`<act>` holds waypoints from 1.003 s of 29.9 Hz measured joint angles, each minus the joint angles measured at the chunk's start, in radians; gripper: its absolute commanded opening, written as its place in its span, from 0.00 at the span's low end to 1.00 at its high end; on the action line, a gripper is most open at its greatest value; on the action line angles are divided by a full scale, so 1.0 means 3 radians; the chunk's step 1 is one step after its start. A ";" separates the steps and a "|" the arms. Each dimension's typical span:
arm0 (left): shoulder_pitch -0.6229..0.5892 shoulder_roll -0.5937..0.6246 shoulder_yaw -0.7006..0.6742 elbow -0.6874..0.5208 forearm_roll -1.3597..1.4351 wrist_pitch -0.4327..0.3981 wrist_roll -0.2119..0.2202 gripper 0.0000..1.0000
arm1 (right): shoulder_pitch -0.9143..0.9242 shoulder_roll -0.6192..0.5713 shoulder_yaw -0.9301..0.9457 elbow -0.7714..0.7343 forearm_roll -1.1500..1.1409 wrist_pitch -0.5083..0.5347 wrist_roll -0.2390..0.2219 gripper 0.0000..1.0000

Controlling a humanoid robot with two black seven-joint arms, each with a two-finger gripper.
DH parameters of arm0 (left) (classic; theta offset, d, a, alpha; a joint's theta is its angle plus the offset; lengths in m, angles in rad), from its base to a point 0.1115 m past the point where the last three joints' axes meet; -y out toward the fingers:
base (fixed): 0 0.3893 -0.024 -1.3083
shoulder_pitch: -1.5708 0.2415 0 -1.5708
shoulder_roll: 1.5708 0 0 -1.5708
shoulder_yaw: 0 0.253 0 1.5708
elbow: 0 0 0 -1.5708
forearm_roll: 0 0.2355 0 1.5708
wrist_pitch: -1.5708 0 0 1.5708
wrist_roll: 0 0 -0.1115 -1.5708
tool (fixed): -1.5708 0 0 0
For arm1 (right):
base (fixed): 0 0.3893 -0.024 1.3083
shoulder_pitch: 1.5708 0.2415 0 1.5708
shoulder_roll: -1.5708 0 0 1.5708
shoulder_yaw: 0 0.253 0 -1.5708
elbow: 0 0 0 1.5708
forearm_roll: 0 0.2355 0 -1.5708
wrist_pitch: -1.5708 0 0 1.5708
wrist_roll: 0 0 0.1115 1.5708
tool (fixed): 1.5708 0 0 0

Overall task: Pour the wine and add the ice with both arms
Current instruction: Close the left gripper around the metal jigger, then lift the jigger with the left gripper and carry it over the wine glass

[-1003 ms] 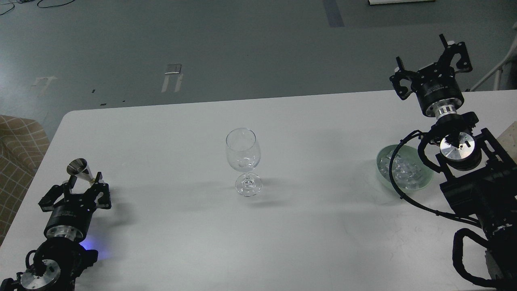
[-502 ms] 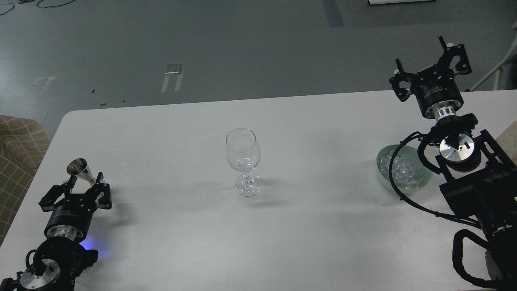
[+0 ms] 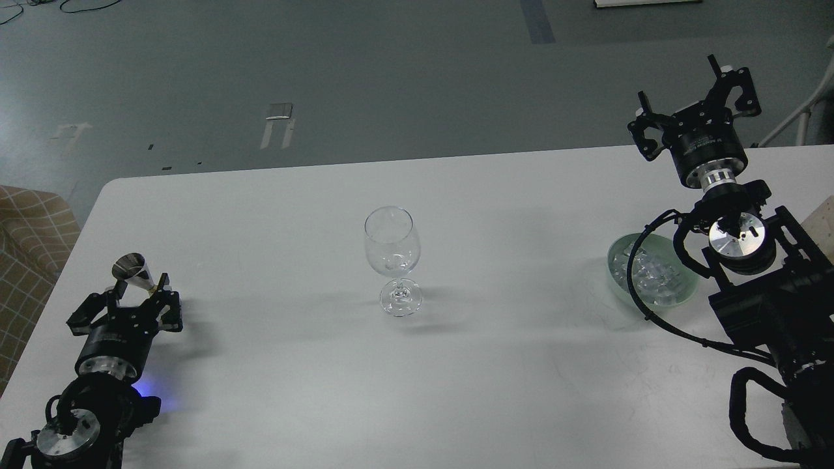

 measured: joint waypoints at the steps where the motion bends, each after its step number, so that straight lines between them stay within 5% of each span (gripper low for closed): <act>1: -0.0004 0.0001 0.0000 0.0006 0.0000 -0.0001 0.0000 0.58 | 0.0000 -0.0001 0.0000 0.0000 0.0000 0.0000 0.0000 1.00; 30: -0.0097 0.0004 0.0000 0.0154 -0.0018 -0.0214 0.0007 0.31 | 0.0012 -0.0003 -0.0005 -0.0020 -0.0005 -0.0005 0.0000 1.00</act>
